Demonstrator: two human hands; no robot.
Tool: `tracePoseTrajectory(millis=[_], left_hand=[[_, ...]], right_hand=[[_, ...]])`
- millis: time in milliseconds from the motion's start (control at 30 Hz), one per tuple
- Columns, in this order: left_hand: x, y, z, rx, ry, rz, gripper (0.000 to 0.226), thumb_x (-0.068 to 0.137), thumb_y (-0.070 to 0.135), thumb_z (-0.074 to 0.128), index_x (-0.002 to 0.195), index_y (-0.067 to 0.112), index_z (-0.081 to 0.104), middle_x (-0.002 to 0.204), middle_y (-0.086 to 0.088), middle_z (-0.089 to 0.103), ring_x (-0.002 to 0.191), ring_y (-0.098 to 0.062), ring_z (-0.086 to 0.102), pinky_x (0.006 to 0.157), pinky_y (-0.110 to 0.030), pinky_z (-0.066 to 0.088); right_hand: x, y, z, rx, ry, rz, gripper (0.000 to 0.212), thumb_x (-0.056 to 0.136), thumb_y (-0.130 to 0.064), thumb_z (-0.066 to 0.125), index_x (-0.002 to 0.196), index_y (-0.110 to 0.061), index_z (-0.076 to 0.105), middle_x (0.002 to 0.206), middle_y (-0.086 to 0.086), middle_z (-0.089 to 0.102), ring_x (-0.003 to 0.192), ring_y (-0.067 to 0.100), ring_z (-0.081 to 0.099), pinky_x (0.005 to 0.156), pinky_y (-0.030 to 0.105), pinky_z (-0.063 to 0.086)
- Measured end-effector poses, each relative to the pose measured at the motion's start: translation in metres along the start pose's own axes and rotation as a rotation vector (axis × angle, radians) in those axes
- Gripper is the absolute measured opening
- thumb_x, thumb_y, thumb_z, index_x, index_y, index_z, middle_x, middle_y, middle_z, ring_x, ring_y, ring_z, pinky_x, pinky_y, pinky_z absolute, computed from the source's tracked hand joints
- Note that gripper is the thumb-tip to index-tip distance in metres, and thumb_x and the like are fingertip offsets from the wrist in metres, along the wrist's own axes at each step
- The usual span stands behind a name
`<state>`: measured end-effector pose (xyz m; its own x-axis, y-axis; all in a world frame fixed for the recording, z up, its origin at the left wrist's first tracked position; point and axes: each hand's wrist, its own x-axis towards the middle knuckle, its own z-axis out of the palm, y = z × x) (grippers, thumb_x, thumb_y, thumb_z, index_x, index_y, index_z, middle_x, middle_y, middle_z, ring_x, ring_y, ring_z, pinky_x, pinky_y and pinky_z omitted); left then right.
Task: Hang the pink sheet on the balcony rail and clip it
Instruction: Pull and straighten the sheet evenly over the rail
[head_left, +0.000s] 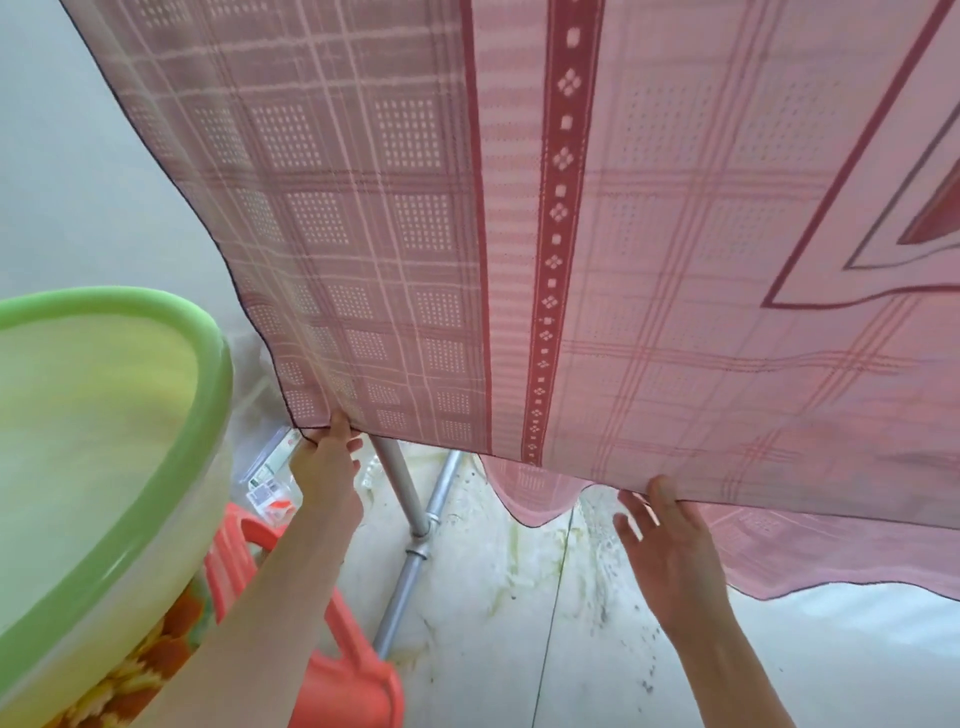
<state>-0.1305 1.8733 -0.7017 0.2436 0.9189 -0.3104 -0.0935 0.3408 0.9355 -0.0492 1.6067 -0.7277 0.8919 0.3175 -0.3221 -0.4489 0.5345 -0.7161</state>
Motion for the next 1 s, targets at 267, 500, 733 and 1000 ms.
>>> tracePoseTrajectory(millis=[267,500,733,1000], left_hand=[[0.023,-0.021,-0.006,0.035,0.044,-0.094,0.024,0.091,0.022,0.056,0.069,0.019,0.046,0.074,0.006,0.055,0.065,-0.008,0.049,0.061,-0.023,0.038],[0.032,-0.039,-0.010,0.015,-0.002,-0.180,0.025,0.088,0.018,0.061,0.067,0.019,0.047,0.072,0.005,0.055,0.068,-0.008,0.050,0.065,-0.024,0.038],[0.046,-0.033,-0.009,-0.074,-0.156,-0.183,0.020,0.081,0.021,0.070,0.069,0.019,0.054,0.074,0.003,0.055,0.075,-0.010,0.052,0.077,-0.028,0.042],[0.066,-0.021,-0.021,-0.102,-0.140,0.057,0.076,0.068,0.022,0.064,0.137,0.019,0.034,0.145,-0.007,0.040,0.125,-0.023,0.047,0.104,-0.050,0.038]], right_hand=[[0.011,0.026,-0.003,-0.038,0.084,0.069,0.013,0.093,-0.018,0.049,0.083,-0.020,0.057,0.075,-0.010,0.063,0.085,0.014,0.058,0.083,0.031,0.039],[0.023,0.037,-0.008,-0.056,0.131,0.115,0.022,0.076,-0.029,0.065,0.097,-0.022,0.061,0.093,-0.006,0.065,0.095,0.015,0.060,0.084,0.032,0.041],[0.045,0.027,0.009,0.170,0.172,0.121,0.011,0.093,-0.028,0.050,0.091,-0.022,0.059,0.091,-0.005,0.061,0.102,0.014,0.056,0.077,0.030,0.043],[0.002,0.079,0.061,-0.017,-0.100,0.370,0.023,0.084,-0.015,0.051,0.106,-0.013,0.059,0.112,0.008,0.065,0.100,0.027,0.064,0.075,0.037,0.055]])
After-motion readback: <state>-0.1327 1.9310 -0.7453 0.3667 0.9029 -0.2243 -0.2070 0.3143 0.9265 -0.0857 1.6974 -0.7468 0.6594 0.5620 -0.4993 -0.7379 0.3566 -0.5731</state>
